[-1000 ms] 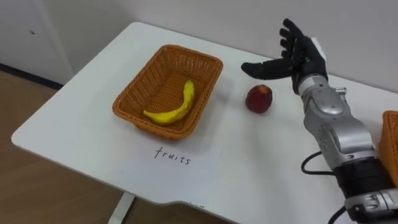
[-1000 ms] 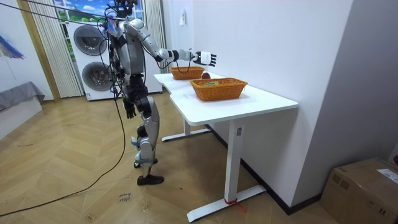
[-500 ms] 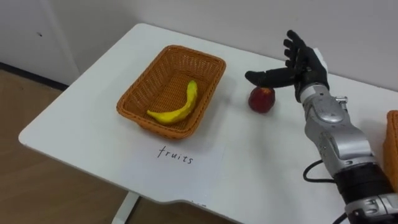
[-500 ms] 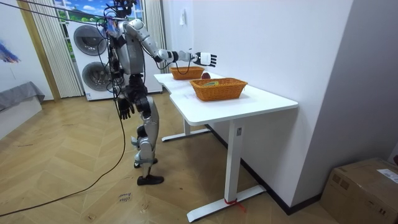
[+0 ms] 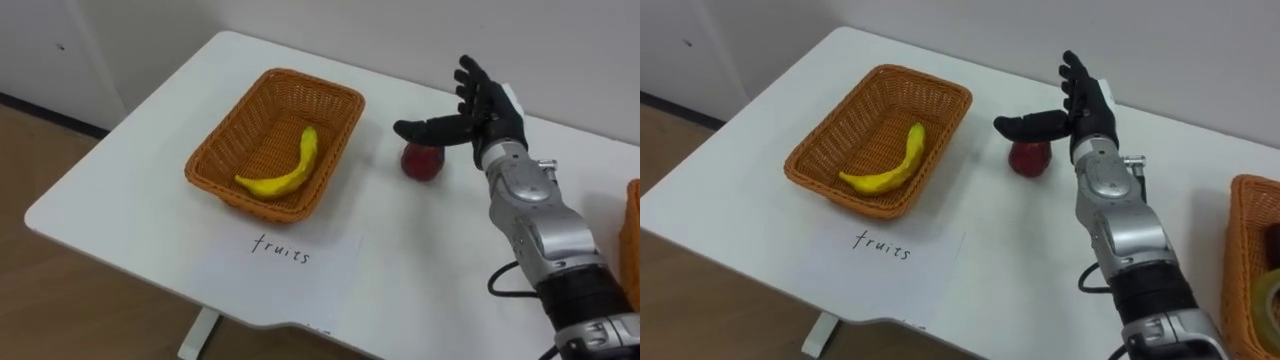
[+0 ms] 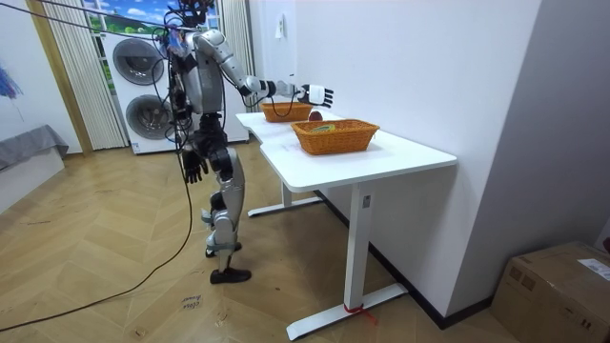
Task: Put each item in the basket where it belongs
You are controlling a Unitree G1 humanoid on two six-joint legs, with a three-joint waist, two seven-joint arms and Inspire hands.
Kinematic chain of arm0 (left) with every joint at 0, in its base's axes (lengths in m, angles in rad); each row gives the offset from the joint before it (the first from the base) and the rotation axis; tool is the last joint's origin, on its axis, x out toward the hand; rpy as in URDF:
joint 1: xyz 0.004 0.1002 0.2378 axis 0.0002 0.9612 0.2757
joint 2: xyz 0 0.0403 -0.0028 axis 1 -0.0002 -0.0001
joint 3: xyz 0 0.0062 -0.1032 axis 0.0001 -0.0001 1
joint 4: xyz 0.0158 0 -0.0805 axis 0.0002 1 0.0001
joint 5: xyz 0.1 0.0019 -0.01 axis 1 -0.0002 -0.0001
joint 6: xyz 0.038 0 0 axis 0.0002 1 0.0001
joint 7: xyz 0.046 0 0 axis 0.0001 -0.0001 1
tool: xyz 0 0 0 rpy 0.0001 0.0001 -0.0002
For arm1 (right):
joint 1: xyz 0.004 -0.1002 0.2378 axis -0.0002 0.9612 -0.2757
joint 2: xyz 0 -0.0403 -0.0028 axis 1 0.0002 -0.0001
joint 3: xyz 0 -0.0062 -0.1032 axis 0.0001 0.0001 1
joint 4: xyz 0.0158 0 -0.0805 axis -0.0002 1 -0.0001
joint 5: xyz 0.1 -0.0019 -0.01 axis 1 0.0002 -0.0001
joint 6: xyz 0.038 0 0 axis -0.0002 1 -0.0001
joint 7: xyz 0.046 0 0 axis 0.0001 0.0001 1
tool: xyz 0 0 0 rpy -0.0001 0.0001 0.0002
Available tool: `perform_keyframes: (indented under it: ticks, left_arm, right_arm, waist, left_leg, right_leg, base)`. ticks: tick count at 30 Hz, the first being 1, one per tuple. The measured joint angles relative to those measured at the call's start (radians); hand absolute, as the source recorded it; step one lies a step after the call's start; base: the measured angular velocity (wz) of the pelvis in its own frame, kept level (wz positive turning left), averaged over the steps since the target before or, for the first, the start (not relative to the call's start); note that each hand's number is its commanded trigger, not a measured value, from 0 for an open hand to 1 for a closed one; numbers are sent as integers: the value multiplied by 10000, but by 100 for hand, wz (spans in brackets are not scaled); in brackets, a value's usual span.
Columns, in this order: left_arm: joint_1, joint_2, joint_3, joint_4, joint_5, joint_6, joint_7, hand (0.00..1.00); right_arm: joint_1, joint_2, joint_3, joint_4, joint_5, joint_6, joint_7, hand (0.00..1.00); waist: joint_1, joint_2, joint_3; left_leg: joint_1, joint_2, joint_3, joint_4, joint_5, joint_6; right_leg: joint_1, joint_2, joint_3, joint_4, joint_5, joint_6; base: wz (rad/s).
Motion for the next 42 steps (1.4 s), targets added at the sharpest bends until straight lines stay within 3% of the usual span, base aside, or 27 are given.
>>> perform_keyframes:
  ticks: [6,19,20,30,42]
  left_arm:
    - [8,5,-6,-87,-2,160,-119,0]
    - [-42,21,-43,-81,1,118,-611,0]
    - [-55,25,-57,-84,1,97,-631,0]
    - [-614,246,-241,-71,-32,-166,-501,0]
    - [-932,394,-659,33,-213,-285,-379,0]
  right_arm:
    - [0,-7,2,146,2,0,-30,0]
    - [-65,-247,-109,1713,116,-151,-456,0]
    - [-151,-247,-144,1853,126,-239,-499,0]
    - [-1346,-470,-231,3967,336,-793,-890,0]
    - [-1528,-573,-222,3994,351,-1175,-924,0]
  waist:
    - [-12,-25,14]
    - [-36,-88,23]
    - [-54,-107,60]
    - [-208,-175,85]
    - [-263,-162,124]
  left_leg:
    - [-10,2,-40,-1,-1,-2]
    - [-673,-55,-201,219,9,2]
    - [-730,-63,-205,250,12,5]
    - [-1424,-118,-309,445,50,31]
    - [-1882,-115,-286,520,62,32]
  right_leg:
    - [4,-2,-83,13,0,0]
    - [-487,-60,-249,154,4,-6]
    - [-530,-64,-250,157,4,-7]
    - [-1130,-158,-532,328,8,-7]
    - [-1554,-162,-527,373,19,-21]
  base:
    - [1]
    - [5]
    - [0]
    - [7]
    - [0]
